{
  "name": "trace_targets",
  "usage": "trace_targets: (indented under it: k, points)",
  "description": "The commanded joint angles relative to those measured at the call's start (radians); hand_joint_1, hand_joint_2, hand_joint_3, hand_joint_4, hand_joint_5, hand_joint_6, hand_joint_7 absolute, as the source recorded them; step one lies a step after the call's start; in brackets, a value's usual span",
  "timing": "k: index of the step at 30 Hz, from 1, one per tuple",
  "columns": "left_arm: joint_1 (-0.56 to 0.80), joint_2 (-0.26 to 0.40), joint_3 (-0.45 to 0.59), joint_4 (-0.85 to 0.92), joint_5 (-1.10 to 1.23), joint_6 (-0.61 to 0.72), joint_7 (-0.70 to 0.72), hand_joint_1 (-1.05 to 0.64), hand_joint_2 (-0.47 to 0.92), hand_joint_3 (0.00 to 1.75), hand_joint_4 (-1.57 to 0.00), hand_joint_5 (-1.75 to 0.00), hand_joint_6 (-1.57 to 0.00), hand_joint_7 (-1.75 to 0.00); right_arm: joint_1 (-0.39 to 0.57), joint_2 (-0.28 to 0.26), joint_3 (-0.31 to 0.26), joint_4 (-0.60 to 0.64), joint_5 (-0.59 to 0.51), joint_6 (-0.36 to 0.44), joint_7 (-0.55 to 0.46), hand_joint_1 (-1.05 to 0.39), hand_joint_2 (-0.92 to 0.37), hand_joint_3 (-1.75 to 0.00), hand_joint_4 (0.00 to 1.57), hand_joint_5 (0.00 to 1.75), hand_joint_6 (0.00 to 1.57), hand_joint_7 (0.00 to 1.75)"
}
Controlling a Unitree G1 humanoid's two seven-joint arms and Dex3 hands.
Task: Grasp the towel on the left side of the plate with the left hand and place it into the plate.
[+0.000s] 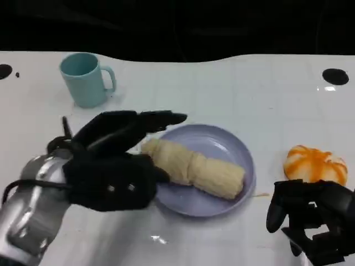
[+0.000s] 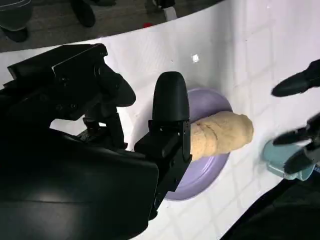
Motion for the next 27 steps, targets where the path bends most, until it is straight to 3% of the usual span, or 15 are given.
trace_targets:
  k: [1,4,6,8,9,11,13,16,19,27]
  points:
    - [0.133,-0.051,0.109,-0.15,-0.187,0.158,-0.035,-0.25,0.92,0.19,-0.78,-0.53,-0.76,-0.13,-0.004,-0.006,-0.004,-0.008,0.006,0.008,-0.002,0.09,-0.65,-1.0,0.67,1.69,0.65,1.44]
    - [0.23,-0.109,0.171,-0.249,-0.308,0.278,-0.018,-0.21,0.92,0.21,-0.89,-0.64,-0.93,-0.19,-0.007,-0.007,-0.003,-0.005,0.004,0.009,-0.001,0.09,-0.65,-1.0,0.67,1.69,0.65,1.44]
    - [0.287,-0.146,0.206,-0.312,-0.371,0.357,0.002,-0.2,0.9,0.25,-0.88,-0.77,-1.0,-0.19,-0.01,-0.007,-0.002,-0.005,0.005,0.015,-0.001,0.08,-0.65,-1.0,0.66,1.69,0.65,1.44]
    - [0.337,-0.188,0.24,-0.371,-0.438,0.449,0.025,-0.13,0.67,0.73,-0.87,-1.0,-1.05,-0.35,-0.013,-0.006,-0.002,-0.004,0.006,0.018,-0.001,0.09,-0.65,-1.0,0.66,1.69,0.65,1.44]
    - [0.353,-0.203,0.252,-0.394,-0.464,0.486,0.034,-0.11,0.58,0.95,-0.86,-1.13,-1.03,-0.52,-0.014,-0.006,-0.001,-0.004,0.005,0.02,-0.002,0.09,-0.65,-1.0,0.66,1.68,0.65,1.44]
    - [0.391,-0.221,0.271,-0.444,-0.513,0.555,0.046,-0.08,0.49,1.2,-0.84,-1.31,-0.9,-0.94,-0.017,-0.005,0.0,0.0,0.003,0.018,-0.003,0.09,-0.65,-1.0,0.67,1.68,0.65,1.43]
    - [0.426,-0.227,0.281,-0.49,-0.547,0.607,0.056,-0.06,0.47,1.32,-0.83,-1.54,-0.84,-1.26,-0.018,-0.002,0.0,0.007,0.004,0.013,-0.003,0.1,-0.65,-1.0,0.67,1.68,0.65,1.43]
    - [0.447,-0.237,0.302,-0.538,-0.608,0.714,0.071,-0.09,0.49,1.32,-0.82,-1.68,-0.81,-1.42,-0.018,-0.003,0.001,0.013,0.003,0.006,-0.002,0.1,-0.65,-0.99,0.67,1.68,0.66,1.44]
    - [0.453,-0.246,0.32,-0.552,-0.66,0.796,0.085,-0.1,0.5,1.31,-0.84,-1.73,-0.84,-1.46,-0.015,0.0,-0.001,0.014,0.008,0.002,0.0,0.1,-0.65,-0.99,0.67,1.68,0.65,1.43]
    - [0.412,-0.266,0.357,-0.498,-0.726,0.905,0.148,-0.11,0.61,1.19,-0.82,-1.75,-0.69,-1.7,0.0,-0.008,-0.01,0.021,0.005,-0.023,0.0,0.08,-0.64,-1.01,0.67,1.69,0.66,1.44]
